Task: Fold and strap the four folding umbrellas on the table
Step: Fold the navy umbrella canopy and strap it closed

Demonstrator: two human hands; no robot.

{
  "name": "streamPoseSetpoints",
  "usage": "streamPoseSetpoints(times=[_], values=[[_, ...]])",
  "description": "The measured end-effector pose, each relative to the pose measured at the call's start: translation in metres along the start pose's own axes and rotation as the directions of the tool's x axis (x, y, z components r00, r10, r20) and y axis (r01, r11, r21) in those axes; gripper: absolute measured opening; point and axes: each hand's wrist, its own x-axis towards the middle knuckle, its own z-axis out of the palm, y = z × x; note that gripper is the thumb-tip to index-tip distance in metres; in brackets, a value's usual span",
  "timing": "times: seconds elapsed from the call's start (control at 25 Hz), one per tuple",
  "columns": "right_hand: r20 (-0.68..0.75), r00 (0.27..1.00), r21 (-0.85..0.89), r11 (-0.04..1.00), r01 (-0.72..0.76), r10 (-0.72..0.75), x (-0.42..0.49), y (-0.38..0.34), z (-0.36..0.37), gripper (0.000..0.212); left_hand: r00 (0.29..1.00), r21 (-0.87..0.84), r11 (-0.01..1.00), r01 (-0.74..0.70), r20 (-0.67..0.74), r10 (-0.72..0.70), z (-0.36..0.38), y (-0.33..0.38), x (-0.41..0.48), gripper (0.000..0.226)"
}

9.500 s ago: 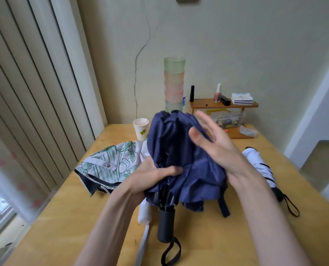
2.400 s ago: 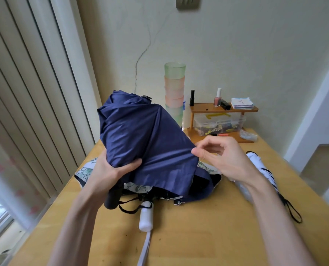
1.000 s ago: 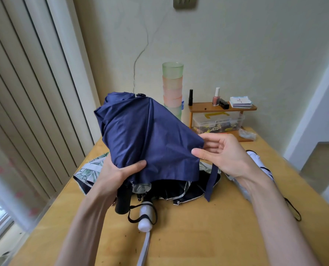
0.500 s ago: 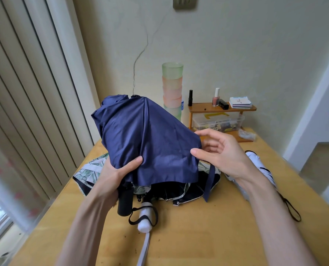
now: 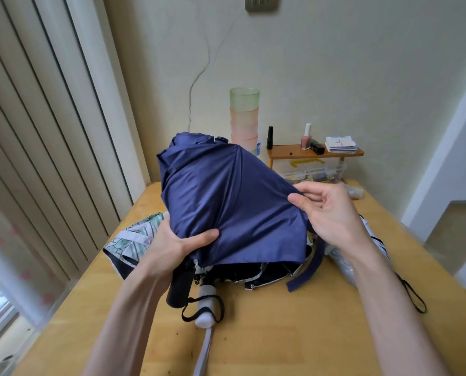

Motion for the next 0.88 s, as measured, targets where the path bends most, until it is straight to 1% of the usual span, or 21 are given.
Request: streamPoseSetpoints(times=[0.12,0.24,0.36,0.4,0.48,0.56,0.64,0.72,0.8,0.88], values=[[-0.019,1.000,0.007,1.000,0.016,-0.016,0.001,0.001,0.001,0.027,0.998,0.049,0.999,-0.013,-0.059,0.016,-0.001,0.000,0.002,0.084],[-0.053,0.998,0.009,1.000,0.016,-0.016,0.002,0.003,0.005,0.015,0.993,0.098,0.995,-0.034,-0.109,0.045,-0.003,-0.003,0.004,0.084],[-0.078,0.997,-0.001,1.000,0.020,-0.020,0.001,0.004,0.010,0.008,0.993,0.120,0.992,-0.037,-0.107,0.050,-0.007,-0.006,0.005,0.078],[-0.067,0.998,0.011,1.000,0.020,-0.020,0.001,0.003,0.011,0.009,0.994,0.114,0.993,-0.038,-0.096,0.049,-0.007,-0.006,0.005,0.075],[0.018,1.000,0.056,0.998,-0.004,0.003,-0.002,0.002,0.010,0.019,0.995,0.082,0.996,-0.035,-0.086,0.042,-0.008,-0.007,0.005,0.070],[0.099,0.993,0.074,0.995,-0.065,0.058,-0.004,-0.001,0.010,0.021,0.994,0.040,0.999,-0.034,-0.100,0.038,-0.009,-0.008,0.005,0.074],[0.060,0.992,0.075,0.990,-0.116,0.111,-0.003,0.001,0.007,0.017,0.989,0.065,0.996,-0.058,-0.132,0.066,-0.007,-0.007,0.006,0.080],[-0.017,0.990,0.092,0.986,-0.137,0.139,-0.001,-0.001,0.005,0.021,0.981,0.088,0.993,-0.082,-0.171,0.096,-0.003,-0.008,0.007,0.080],[-0.072,0.990,0.082,0.990,-0.114,0.120,0.001,0.001,0.007,0.026,0.974,0.063,0.994,-0.093,-0.200,0.104,0.000,-0.009,0.008,0.076],[-0.091,0.993,0.039,0.997,-0.073,0.077,0.000,-0.001,0.011,0.028,0.976,0.040,0.995,-0.087,-0.195,0.093,0.001,-0.012,0.009,0.079]])
